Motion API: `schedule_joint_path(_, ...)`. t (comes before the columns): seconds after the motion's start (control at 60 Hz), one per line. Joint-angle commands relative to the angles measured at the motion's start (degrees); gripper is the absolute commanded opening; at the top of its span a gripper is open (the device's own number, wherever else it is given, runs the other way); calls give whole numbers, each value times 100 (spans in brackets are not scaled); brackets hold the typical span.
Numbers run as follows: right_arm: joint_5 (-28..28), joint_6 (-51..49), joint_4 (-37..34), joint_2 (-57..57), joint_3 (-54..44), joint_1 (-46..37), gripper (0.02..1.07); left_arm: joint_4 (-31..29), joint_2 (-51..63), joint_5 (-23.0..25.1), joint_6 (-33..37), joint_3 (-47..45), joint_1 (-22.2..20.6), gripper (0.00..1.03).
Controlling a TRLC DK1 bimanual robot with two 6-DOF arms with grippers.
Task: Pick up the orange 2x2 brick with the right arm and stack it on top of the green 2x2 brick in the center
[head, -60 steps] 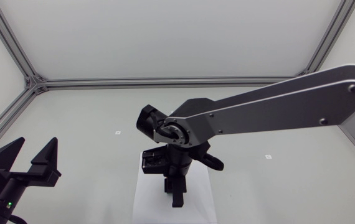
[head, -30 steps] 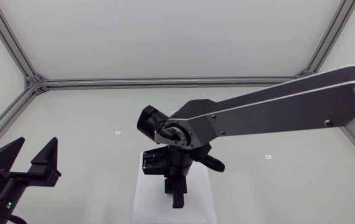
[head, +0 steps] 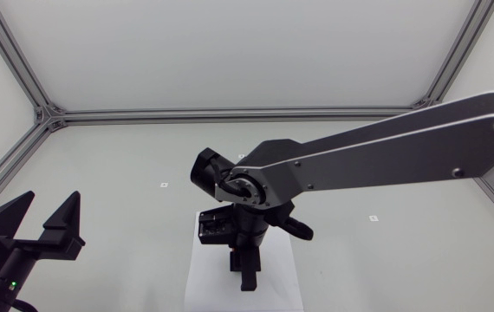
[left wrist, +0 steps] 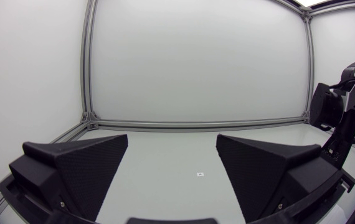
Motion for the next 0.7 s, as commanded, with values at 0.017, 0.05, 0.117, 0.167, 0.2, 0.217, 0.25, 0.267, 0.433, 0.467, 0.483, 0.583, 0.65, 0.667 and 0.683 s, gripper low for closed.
schedule_joint_path(0.017,21,95,-153,65,-166,26,51,-65,-32,16,33,-235,5,99)
schedule_joint_path(0.05,21,95,-170,57,-166,18,52,-65,-32,16,33,-235,5,99)
schedule_joint_path(0.117,30,95,-179,30,-166,9,56,-65,-32,16,33,-235,5,99)
schedule_joint_path(0.167,39,95,-188,13,-175,9,56,-65,-32,16,33,-235,5,99)
schedule_joint_path(0.2,39,95,-188,13,-175,9,56,-65,-32,16,33,-235,5,99)
schedule_joint_path(0.217,39,95,-188,13,-166,0,56,-65,-32,16,33,-235,5,99)
schedule_joint_path(0.25,39,95,-188,13,-166,0,56,-65,-32,16,33,-235,5,99)
schedule_joint_path(0.267,39,95,-188,13,-157,0,56,-65,-32,16,33,-235,5,99)
schedule_joint_path(0.433,57,104,-188,4,-113,-9,56,-65,-32,16,33,-235,5,99)
schedule_joint_path(0.467,74,112,-188,-5,-113,0,56,-65,-32,16,33,-235,5,99)
schedule_joint_path(0.483,74,112,-188,-5,-113,0,57,-65,-32,16,33,-235,5,99)
schedule_joint_path(0.583,83,112,-188,-40,-122,-9,59,-65,-32,16,33,-235,5,99)
schedule_joint_path(0.65,83,112,-179,-49,-140,-9,59,-65,-32,16,33,-235,5,99)
schedule_joint_path(0.667,92,112,-170,-58,-140,-17,59,-65,-32,16,33,-235,5,99)
schedule_joint_path(0.683,92,112,-170,-58,-148,-17,60,-65,-32,16,33,-235,5,99)
